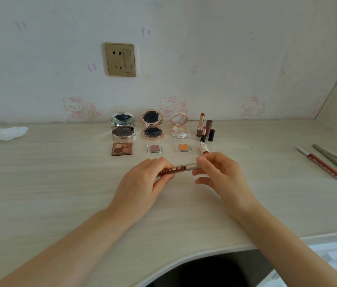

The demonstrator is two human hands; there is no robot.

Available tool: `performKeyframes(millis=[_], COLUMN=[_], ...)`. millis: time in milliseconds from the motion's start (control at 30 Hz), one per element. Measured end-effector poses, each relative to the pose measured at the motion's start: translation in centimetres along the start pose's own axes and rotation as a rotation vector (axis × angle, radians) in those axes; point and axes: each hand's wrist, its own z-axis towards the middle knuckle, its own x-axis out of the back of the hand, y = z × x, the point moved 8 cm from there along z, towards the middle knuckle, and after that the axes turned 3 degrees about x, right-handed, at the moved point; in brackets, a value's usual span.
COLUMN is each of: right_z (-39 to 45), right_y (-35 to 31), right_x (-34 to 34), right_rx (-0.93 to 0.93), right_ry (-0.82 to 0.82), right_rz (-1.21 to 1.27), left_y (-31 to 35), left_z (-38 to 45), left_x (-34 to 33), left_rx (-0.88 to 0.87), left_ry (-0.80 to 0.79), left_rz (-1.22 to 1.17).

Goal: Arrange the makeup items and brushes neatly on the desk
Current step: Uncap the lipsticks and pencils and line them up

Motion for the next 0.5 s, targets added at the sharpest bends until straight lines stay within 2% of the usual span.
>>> performKeyframes(millis=[200,367,500], right_z=[-0.08,0.11,0.01], right_y=[-0.64,-0.18,-0.29], right_x=[0.01,0.38,-0.11], right_rx=[0.085,0.041,0.056], right_ry=[-0.031,0.026,-0.015], right_rz=[-0.064,-0.104,-0.151], left_y=[-0.30,-0.23,-0.34], left_z=[-0.02,-0.03,-0.06], left_x=[0.06,-0.10,-0.11], left_rx=[0.010,0.002,-0.001], left_ry=[0.008,0.003,0.004], left_rz=[-0.008,-0.015,-0.020])
